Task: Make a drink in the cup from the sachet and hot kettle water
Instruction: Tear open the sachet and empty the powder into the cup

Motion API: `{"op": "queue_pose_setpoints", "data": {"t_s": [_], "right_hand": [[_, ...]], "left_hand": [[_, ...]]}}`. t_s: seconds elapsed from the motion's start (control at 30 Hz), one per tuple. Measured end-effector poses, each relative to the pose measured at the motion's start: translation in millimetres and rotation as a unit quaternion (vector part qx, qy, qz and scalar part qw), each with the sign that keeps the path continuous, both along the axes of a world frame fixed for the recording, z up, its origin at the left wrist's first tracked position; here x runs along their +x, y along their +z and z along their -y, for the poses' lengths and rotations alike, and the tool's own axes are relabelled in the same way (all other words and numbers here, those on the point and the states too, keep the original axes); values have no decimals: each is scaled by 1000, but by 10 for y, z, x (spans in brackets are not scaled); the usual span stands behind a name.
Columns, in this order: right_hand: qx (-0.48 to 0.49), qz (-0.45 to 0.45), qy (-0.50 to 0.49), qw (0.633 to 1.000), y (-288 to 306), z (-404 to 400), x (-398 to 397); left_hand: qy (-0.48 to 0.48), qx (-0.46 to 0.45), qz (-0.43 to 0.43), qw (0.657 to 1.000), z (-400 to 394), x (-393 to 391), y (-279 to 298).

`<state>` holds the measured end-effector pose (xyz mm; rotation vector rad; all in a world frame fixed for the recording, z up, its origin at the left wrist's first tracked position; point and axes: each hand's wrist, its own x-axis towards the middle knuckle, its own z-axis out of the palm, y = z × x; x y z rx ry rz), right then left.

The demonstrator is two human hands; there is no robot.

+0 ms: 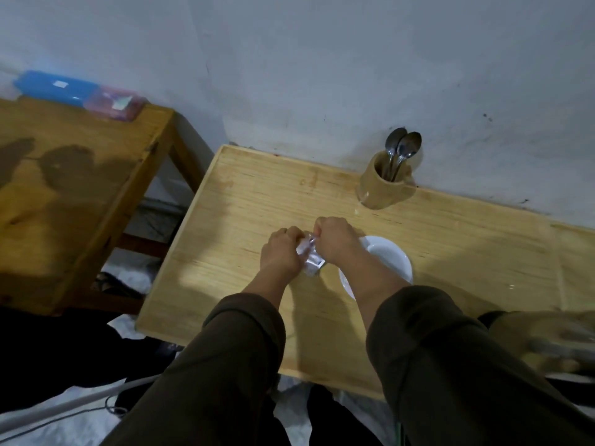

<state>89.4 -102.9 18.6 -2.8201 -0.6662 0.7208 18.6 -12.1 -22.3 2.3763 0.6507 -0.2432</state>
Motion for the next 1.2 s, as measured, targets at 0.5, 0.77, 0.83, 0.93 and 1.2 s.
{"op": "queue_pose_setpoints", "data": {"t_s": [0.5, 0.77, 0.83, 0.93, 1.2], "right_hand": [[162, 75, -113, 977, 1429, 178, 61], [206, 141, -169, 954, 1662, 321, -216], [215, 153, -184, 947, 1668, 371, -260], [225, 172, -204, 937, 1685, 454, -313], [268, 174, -185, 929, 1684, 738, -323]], "left_hand": [[-30, -132, 218, 967, -138, 259, 1238], [-114, -203, 249, 940, -73, 230, 1571], [-120, -209, 253, 937, -17, 208, 1592], [-129, -213, 248, 936, 96, 177, 1625], [-100, -228, 218, 944, 370, 212, 1652]]}}
